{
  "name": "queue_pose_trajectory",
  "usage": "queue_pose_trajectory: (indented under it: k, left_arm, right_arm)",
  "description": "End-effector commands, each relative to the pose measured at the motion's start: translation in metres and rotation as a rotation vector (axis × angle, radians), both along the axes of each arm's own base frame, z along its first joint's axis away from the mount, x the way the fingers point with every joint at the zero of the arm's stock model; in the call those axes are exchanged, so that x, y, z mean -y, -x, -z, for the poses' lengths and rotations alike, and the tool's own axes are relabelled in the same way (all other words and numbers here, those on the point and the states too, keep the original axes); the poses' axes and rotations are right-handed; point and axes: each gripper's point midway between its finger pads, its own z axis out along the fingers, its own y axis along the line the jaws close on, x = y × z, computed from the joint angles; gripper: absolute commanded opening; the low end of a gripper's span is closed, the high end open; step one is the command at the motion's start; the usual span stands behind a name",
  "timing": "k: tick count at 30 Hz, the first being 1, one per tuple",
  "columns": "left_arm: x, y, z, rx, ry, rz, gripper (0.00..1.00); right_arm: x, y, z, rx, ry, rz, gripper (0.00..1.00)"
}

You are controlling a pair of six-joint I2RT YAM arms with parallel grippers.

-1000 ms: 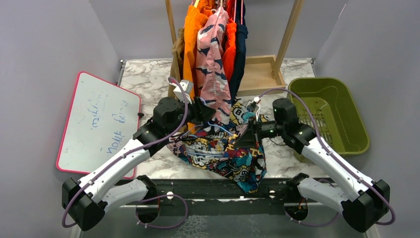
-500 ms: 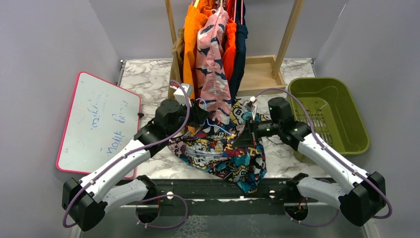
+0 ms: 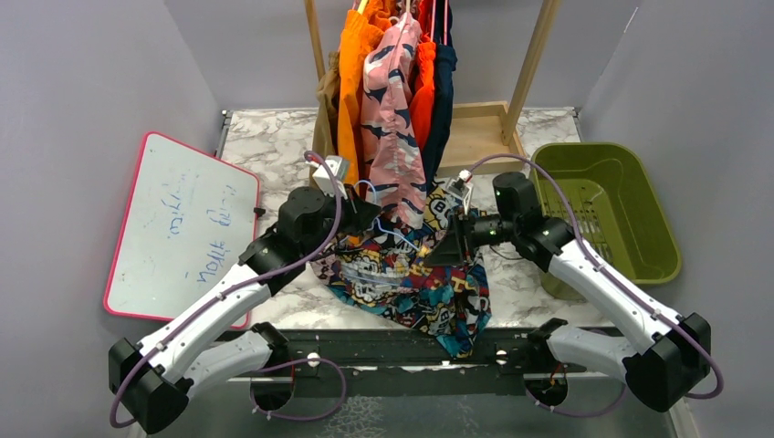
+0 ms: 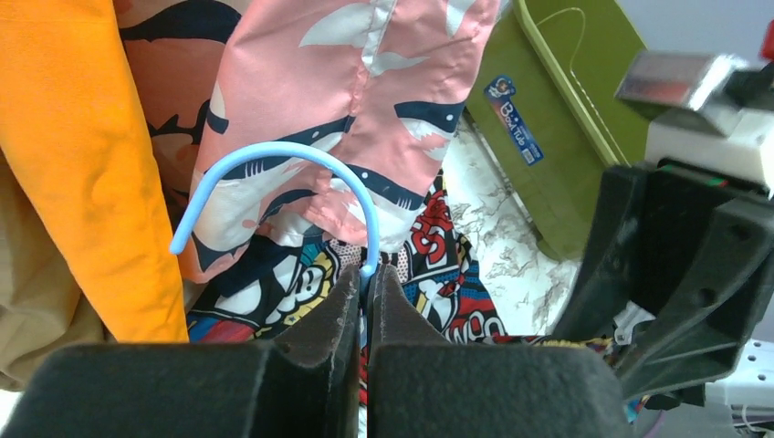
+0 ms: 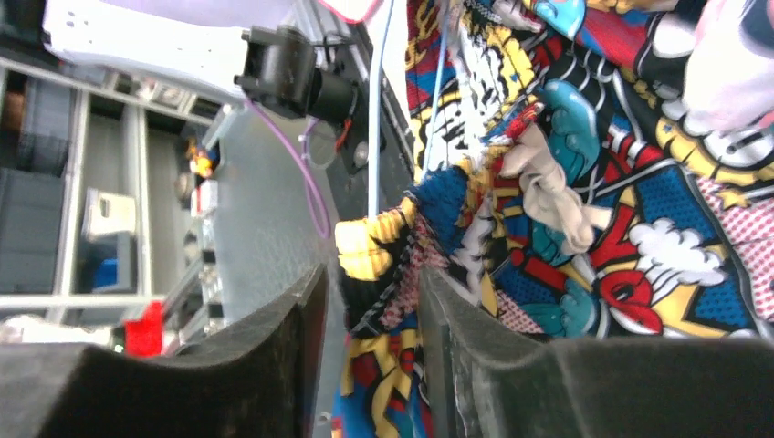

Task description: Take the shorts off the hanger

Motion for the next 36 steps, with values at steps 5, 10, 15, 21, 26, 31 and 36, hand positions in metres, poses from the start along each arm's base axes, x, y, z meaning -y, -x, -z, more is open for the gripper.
queue_pose_trajectory:
  k: [5, 10, 15, 21, 26, 31, 36]
  left_arm:
    - [-0.042, 0.0, -0.014, 0.082, -0.06, -0.156, 0.0]
    - [-0.052, 0.002, -0.015, 0.075, -0.06, -0.201, 0.0]
    - [-0.052, 0.001, -0.014, 0.06, -0.064, -0.206, 0.0]
    - [-0.047, 0.002, -0.016, 0.047, -0.069, -0.184, 0.0]
    - [-0.048, 0.002, -0.014, 0.037, -0.079, -0.183, 0.0]
    - [-0.06, 0.0, -0.015, 0.037, -0.089, -0.244, 0.0]
    - [-0.099, -0.004, -0.02, 0.042, -0.165, -0.427, 0.0]
  right_arm:
    - [0.011, -0.037, -0.031, 0.17, 0.108, 0.161, 0.65]
    - [0.005, -0.032, -0.03, 0.134, 0.118, 0.095, 0.61]
    - [-0.02, -0.028, -0.016, 0.157, 0.202, 0.062, 0.52]
    - [-0.033, -0.043, -0.003, 0.246, 0.358, 0.128, 0.33]
    - [-0.038, -0.038, -0.004, 0.244, 0.334, 0.088, 0.12]
    - [-0.022, -0.051, 0.004, 0.275, 0.411, 0.181, 0.01]
    - [0.009, -0.069, 0.0, 0.367, 0.488, 0.357, 0.01]
